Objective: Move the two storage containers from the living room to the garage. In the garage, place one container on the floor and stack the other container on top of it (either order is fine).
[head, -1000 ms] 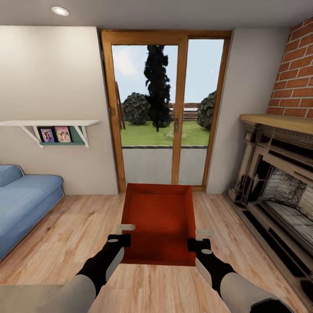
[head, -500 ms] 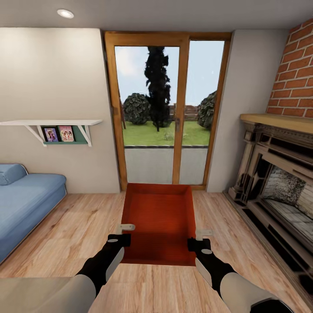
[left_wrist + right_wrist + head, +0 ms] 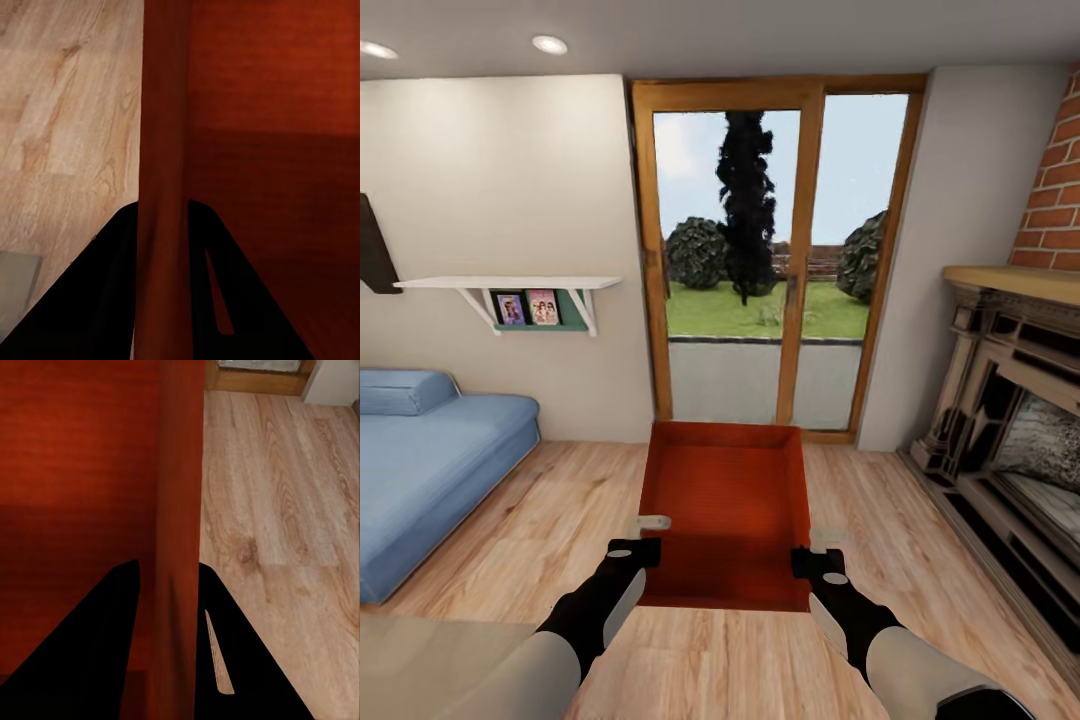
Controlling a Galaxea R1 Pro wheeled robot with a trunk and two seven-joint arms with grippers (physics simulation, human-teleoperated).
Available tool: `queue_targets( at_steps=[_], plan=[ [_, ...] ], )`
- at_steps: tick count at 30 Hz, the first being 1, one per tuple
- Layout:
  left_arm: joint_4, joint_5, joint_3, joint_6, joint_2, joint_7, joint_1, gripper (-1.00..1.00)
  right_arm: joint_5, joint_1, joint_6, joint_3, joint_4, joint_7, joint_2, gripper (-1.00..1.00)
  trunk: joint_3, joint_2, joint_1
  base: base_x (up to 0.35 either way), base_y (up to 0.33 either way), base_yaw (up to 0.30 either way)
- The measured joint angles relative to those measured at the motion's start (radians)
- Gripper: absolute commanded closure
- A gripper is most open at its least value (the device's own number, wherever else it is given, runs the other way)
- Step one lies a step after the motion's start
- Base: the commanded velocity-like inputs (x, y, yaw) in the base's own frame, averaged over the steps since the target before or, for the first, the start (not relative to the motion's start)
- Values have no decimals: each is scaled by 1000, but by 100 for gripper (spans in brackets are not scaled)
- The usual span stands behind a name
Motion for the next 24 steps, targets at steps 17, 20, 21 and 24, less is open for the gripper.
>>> queue_targets(
  at_steps=[17, 20, 21, 24],
  plan=[
    [-1, -2, 1, 0, 0, 0, 0, 100, 1, 0, -1, -1, 0, 0, 0, 100, 16, 0, 1, -162, 0, 206],
    [-1, -2, 0, 0, 0, 0, 0, 100, -1, 0, 0, 1, 0, 0, 0, 100, 19, 0, 1, -333, 0, 189],
    [0, -2, 0, 0, 0, 0, 0, 100, -2, 0, 0, 1, 0, 0, 0, 100, 20, 0, 1, -330, 0, 188],
    [0, -2, 0, 0, -1, 1, 0, 100, -2, 0, 0, 2, 0, 0, -1, 100, 23, 0, 1, -277, 0, 188]
  ],
)
